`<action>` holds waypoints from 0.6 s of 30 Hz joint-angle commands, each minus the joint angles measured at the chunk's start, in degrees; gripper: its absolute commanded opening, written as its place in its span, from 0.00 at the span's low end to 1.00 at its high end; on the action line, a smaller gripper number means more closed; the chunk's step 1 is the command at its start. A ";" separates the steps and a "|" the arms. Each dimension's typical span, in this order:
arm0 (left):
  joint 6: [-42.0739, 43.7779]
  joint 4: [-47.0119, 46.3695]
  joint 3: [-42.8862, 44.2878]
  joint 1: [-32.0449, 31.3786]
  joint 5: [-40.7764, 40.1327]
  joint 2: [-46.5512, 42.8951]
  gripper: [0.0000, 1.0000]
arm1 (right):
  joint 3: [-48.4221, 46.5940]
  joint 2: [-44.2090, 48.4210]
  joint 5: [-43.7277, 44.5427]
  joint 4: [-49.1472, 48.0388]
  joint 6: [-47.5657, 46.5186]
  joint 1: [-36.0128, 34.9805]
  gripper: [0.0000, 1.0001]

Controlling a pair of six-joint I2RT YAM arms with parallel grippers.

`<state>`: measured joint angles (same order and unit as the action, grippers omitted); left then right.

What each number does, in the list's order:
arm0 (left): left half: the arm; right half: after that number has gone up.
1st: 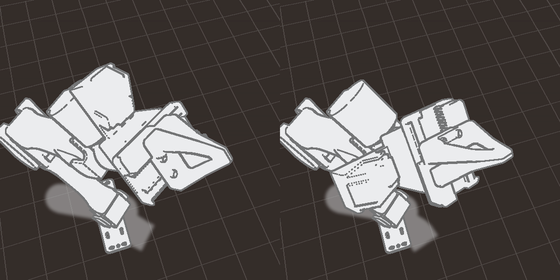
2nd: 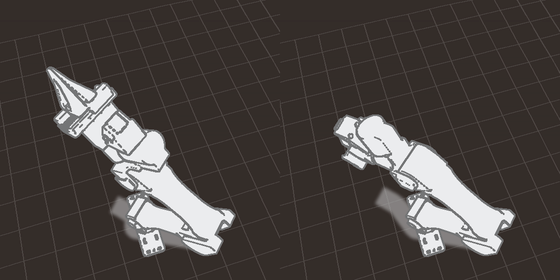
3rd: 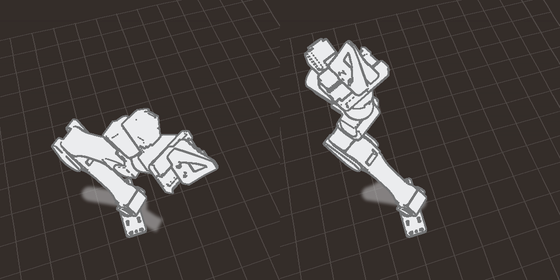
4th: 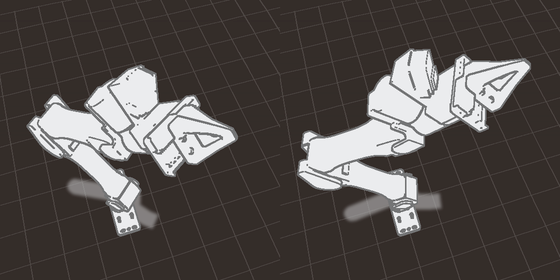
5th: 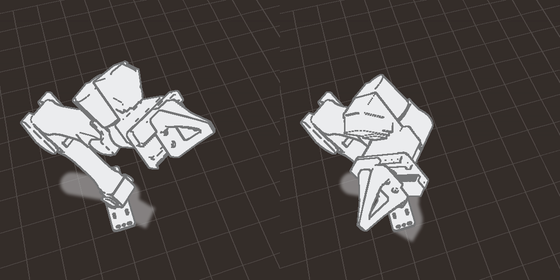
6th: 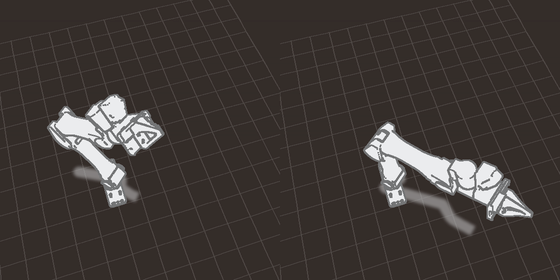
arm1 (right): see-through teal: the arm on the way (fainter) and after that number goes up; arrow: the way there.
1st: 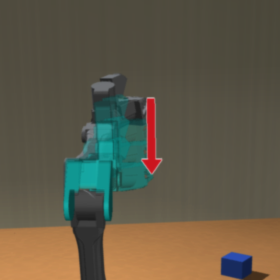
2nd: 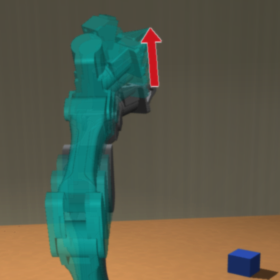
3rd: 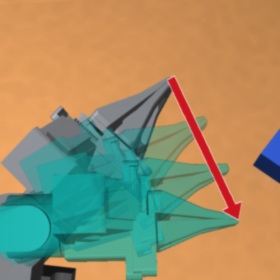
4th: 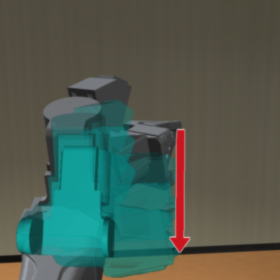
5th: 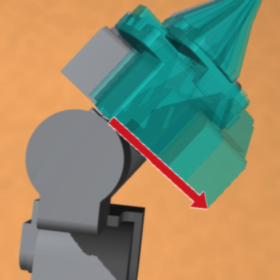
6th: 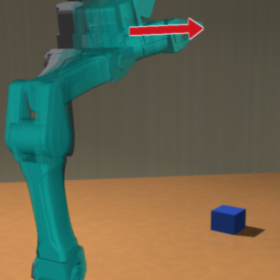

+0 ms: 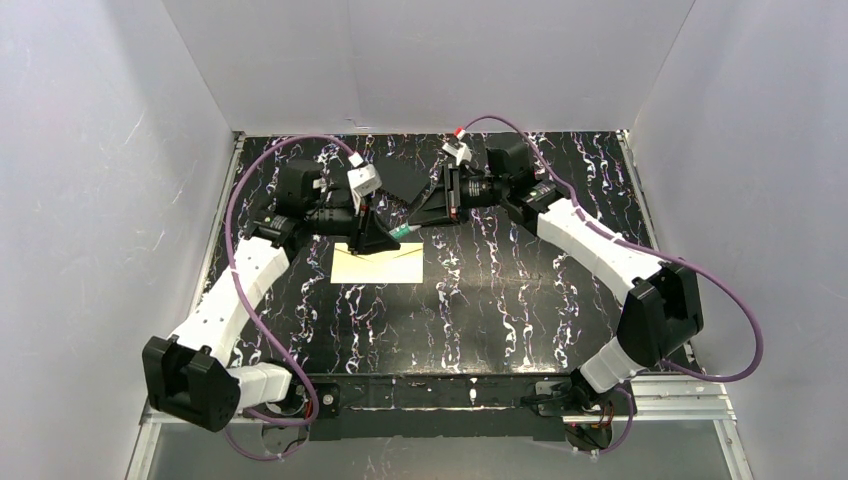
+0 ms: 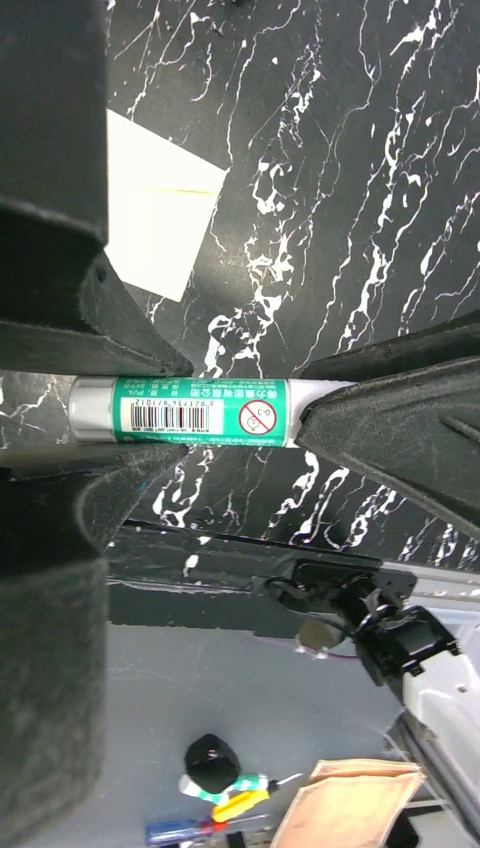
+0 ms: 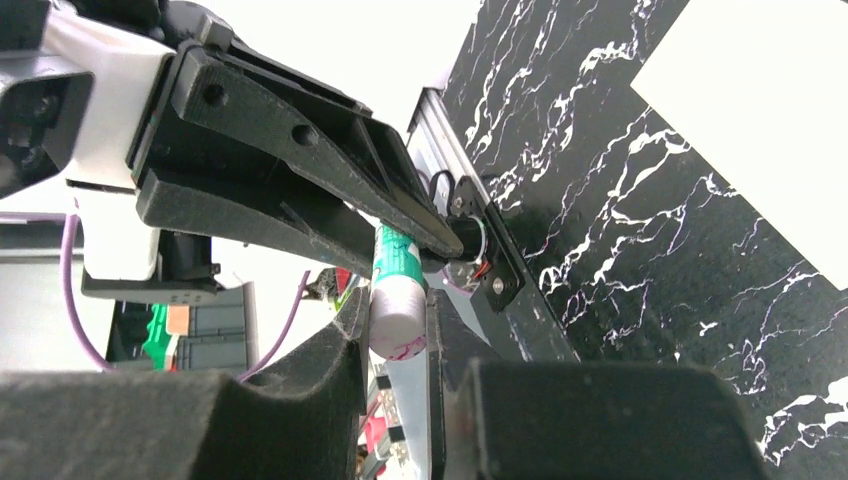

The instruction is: Place the letter into the envelope and seal it

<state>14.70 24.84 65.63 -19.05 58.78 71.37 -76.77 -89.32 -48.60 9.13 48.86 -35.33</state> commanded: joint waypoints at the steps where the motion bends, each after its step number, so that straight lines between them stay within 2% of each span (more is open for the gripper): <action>1: -11.34 -28.80 -2.69 -1.33 0.13 -4.19 0.00 | 4.29 -0.94 1.36 -6.26 3.77 -7.49 0.01; 6: -7.21 -23.85 8.33 -1.34 1.68 2.56 0.00 | 4.30 -3.25 -0.32 -6.08 3.86 -10.56 0.01; 12: -15.68 -33.13 10.21 -1.54 -4.69 5.25 0.00 | 4.38 -4.61 2.06 -1.48 0.61 -13.12 0.01; 18: -19.46 -33.59 14.05 -1.45 -11.92 7.59 0.00 | 6.61 -6.00 3.85 4.77 -4.52 -14.11 0.01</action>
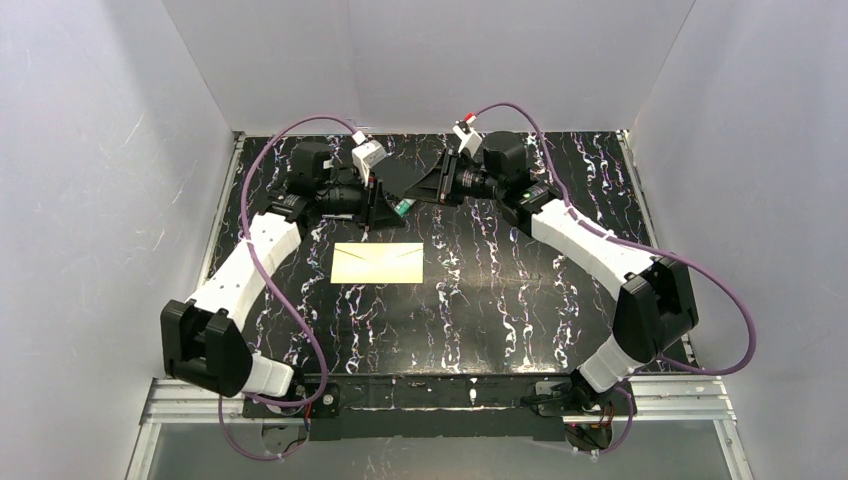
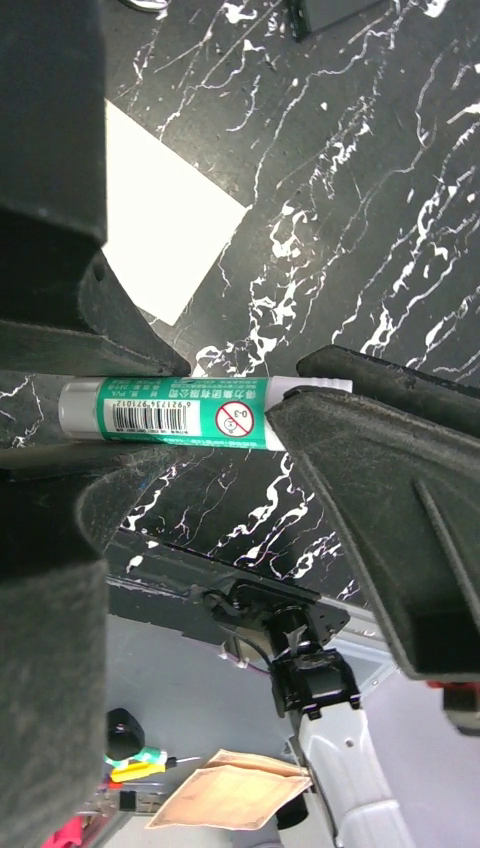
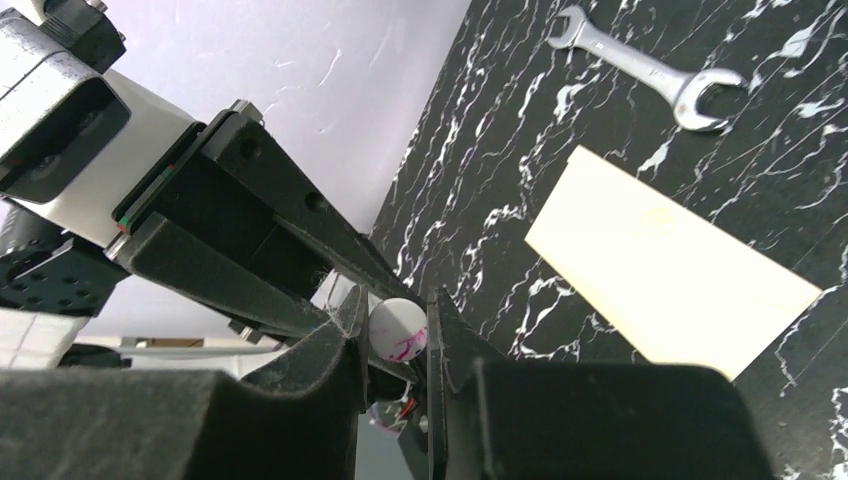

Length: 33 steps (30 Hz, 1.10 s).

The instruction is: Place the letter into the envelope and seal it

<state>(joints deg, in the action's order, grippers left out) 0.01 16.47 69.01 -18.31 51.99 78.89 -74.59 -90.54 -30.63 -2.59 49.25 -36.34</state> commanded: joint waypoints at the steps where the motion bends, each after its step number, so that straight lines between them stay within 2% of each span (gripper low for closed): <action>1: -5.13 -25.13 11.43 -2.21 -5.97 0.86 0.00 | 4.71 -5.08 -13.85 18.29 -6.28 -13.22 0.01; 4: -5.68 -24.82 13.03 -2.22 -9.72 1.88 0.00 | 5.26 -5.98 -13.17 22.98 -10.42 -13.32 0.01; 10: -7.75 -26.07 15.77 -1.87 -17.49 4.23 0.00 | 8.03 -6.42 -13.32 23.59 -11.92 -14.50 0.01; 15: -10.42 -26.38 17.29 -0.55 -21.35 5.89 0.00 | 9.36 -5.51 -12.89 25.22 -13.32 -14.73 0.01; 18: -12.77 -27.10 17.40 0.97 -20.97 6.44 0.00 | 9.99 -4.56 -12.48 25.17 -12.87 -14.37 0.01; 21: -13.16 -28.31 14.67 2.00 -16.79 5.07 0.00 | 8.41 -3.28 -11.54 24.00 -11.39 -12.22 0.01; 22: -12.78 -28.33 13.12 1.96 -12.82 4.47 0.00 | 7.12 -2.69 -10.67 23.59 -11.08 -11.10 0.01; 27: -11.35 -28.33 2.47 1.96 -2.23 -1.13 0.00 | -7.11 -2.45 -0.23 29.47 -13.83 -8.52 0.01; 29: -11.29 -28.33 -1.53 2.00 -0.44 -3.11 0.00 | -10.66 -2.23 3.22 28.58 -12.67 -8.39 0.10; 33: -11.57 -28.29 -6.48 1.98 0.55 -5.89 0.00 | -15.81 -1.99 10.09 26.76 -10.88 -8.22 0.45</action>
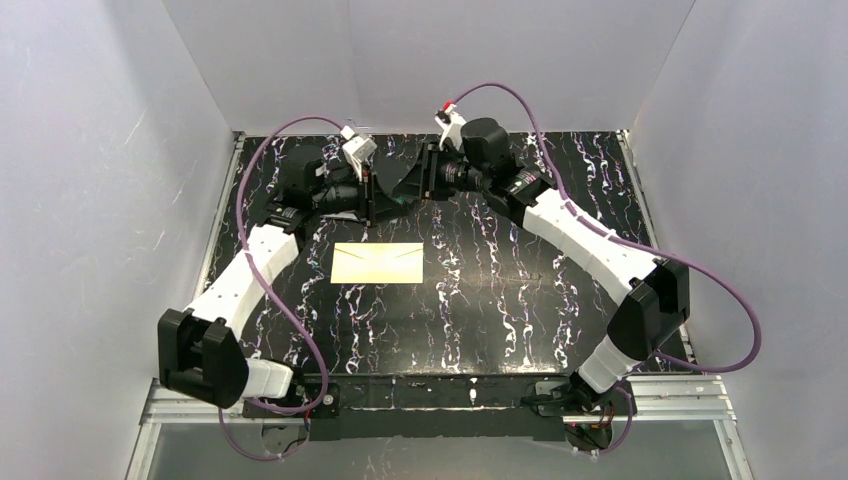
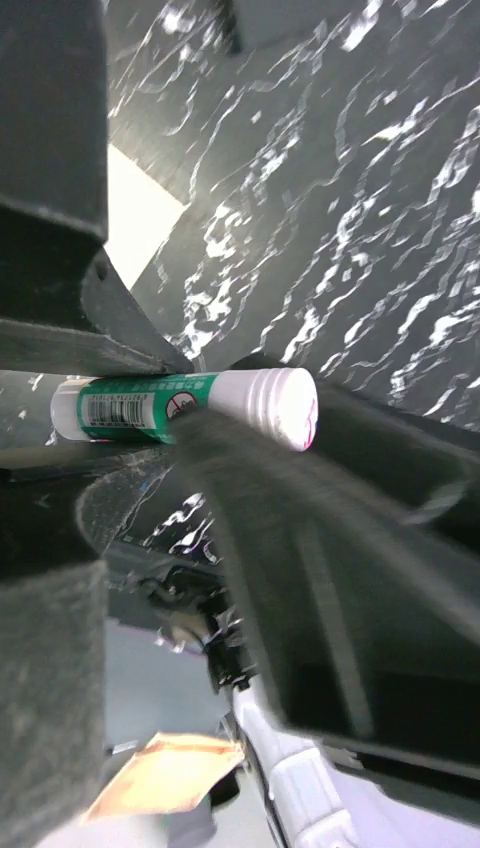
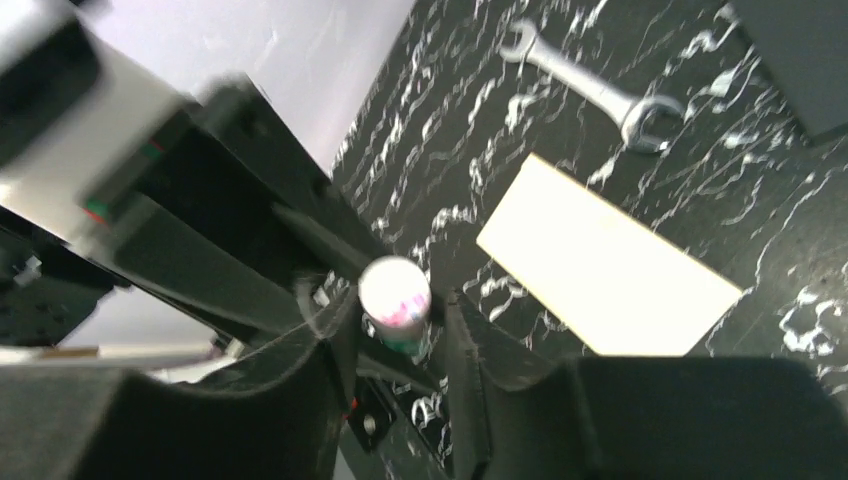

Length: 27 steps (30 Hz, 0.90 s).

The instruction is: Place the letter into the envelope and seal it

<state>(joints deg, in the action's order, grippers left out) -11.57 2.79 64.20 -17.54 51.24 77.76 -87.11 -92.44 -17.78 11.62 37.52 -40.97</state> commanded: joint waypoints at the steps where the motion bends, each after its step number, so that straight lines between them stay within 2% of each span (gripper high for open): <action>1: -0.30 -14.65 -2.31 1.23 1.18 -5.02 0.00 | -4.11 0.11 -1.20 11.66 0.92 -3.59 0.50; 5: -1.32 -14.65 -3.90 1.21 2.17 -5.72 0.00 | -2.79 2.41 1.10 3.44 1.40 -3.59 0.73; 8: -2.06 -14.65 -4.76 1.21 3.20 -6.21 0.00 | 1.03 6.38 2.78 -3.86 2.97 -3.51 0.75; 11: -2.92 -14.65 -5.27 1.25 3.64 -6.91 0.00 | 5.21 9.95 6.29 -8.55 4.31 -3.50 0.72; 16: -4.78 -14.65 -4.95 1.24 4.19 -7.62 0.00 | 9.01 11.60 7.47 -13.58 5.18 -3.49 0.51; 18: -5.23 -14.65 -4.61 1.25 4.13 -7.64 0.00 | 8.31 10.40 6.08 -12.48 4.82 -3.55 0.51; 23: -5.93 -14.65 -3.96 1.27 4.29 -7.44 0.00 | 8.44 9.09 4.96 -12.93 4.80 -3.58 0.61; 27: -6.44 -14.65 -3.96 1.20 4.71 -7.48 0.00 | 8.41 8.37 6.31 -13.58 4.96 -3.55 0.56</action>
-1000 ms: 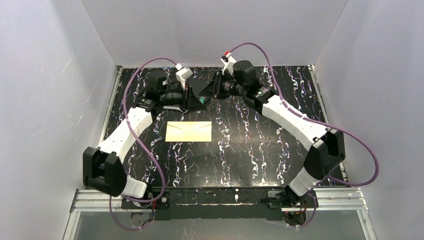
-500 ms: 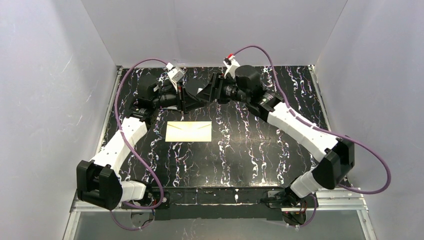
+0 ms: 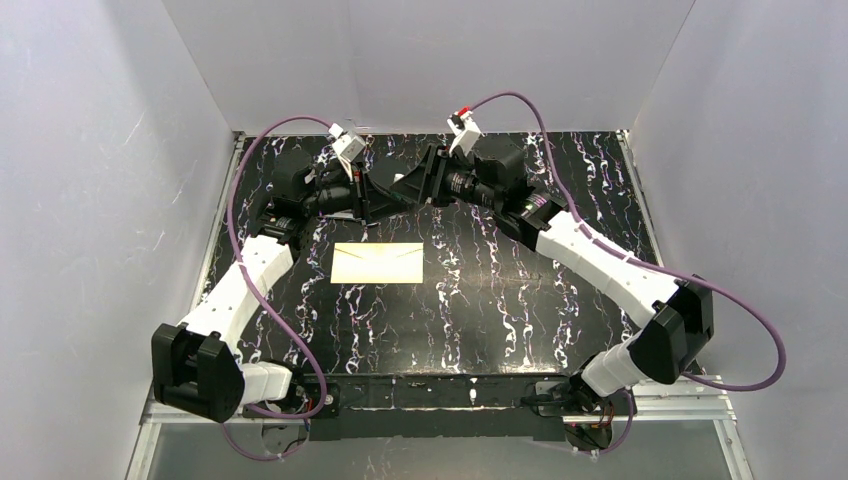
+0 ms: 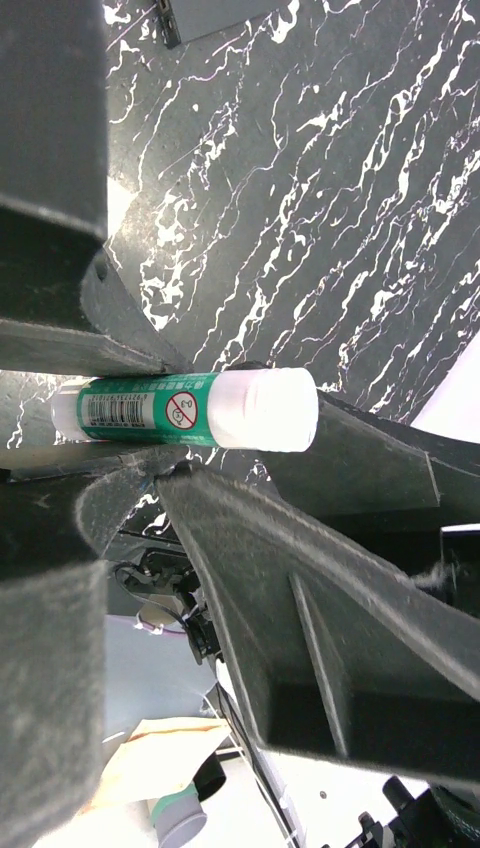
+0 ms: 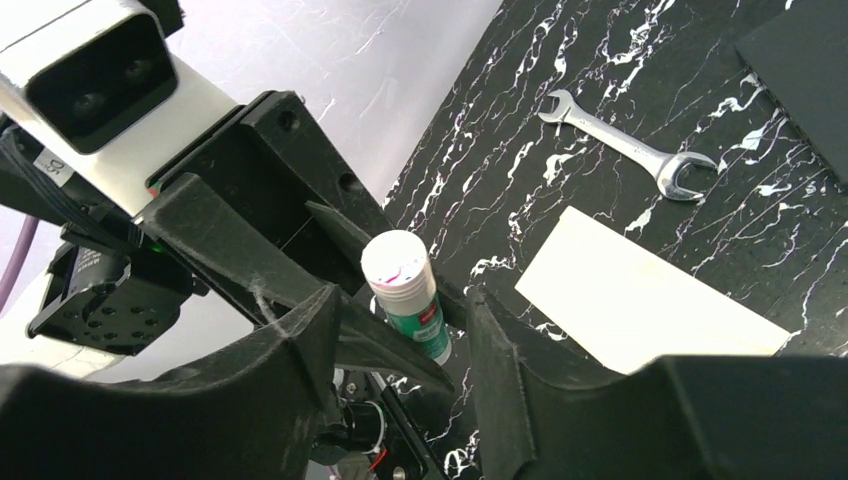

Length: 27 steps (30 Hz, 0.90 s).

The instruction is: Place the letter into the envelope and seal it

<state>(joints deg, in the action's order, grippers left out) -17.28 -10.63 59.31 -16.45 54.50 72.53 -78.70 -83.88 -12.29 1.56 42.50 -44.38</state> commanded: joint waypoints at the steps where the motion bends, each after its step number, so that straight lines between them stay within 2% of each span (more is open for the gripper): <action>1: -0.86 -1.23 0.90 0.11 1.62 -2.26 0.00 | -0.05 -0.41 0.98 -3.87 0.07 -0.12 0.51; 6: -1.88 -1.32 1.36 0.16 1.40 -2.29 0.00 | -0.76 -2.53 0.16 -4.71 0.07 -0.14 0.39; 9: -2.67 -1.31 1.49 0.17 0.34 -2.27 0.11 | -1.46 -3.49 -0.81 -2.96 -0.38 -0.17 0.23; 12: -4.07 -1.32 0.71 0.16 -2.83 -2.58 0.42 | -2.93 -3.75 0.74 2.87 -1.49 -0.09 0.09; 16: -2.89 1.24 -2.90 0.19 -8.43 -4.18 0.70 | -4.32 -3.44 7.88 14.81 -3.24 0.52 0.06; 17: -1.57 3.07 -3.86 0.33 -9.92 -4.64 0.90 | -3.91 -3.36 9.03 17.96 -3.54 1.00 0.06; 18: 0.23 5.94 -4.61 0.36 -12.20 -5.41 0.97 | -3.06 -3.32 10.03 21.56 -3.84 1.52 0.07; 22: 6.74 21.77 -4.98 0.48 -21.08 -7.40 0.98 | 2.37 -4.54 11.94 30.44 -4.17 4.19 0.08; 25: 5.20 30.78 -5.36 0.65 -29.40 -10.25 0.98 | 6.34 -8.07 11.96 34.31 -5.32 6.08 0.09; 27: 5.34 36.50 -4.26 0.64 -30.67 -11.84 0.98 | 7.25 -11.15 11.94 35.22 -6.76 6.82 0.09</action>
<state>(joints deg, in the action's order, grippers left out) -13.85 10.50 54.06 -16.19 32.64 65.36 -74.32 -89.60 -2.44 28.27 38.68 -39.22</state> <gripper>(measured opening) 0.983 0.219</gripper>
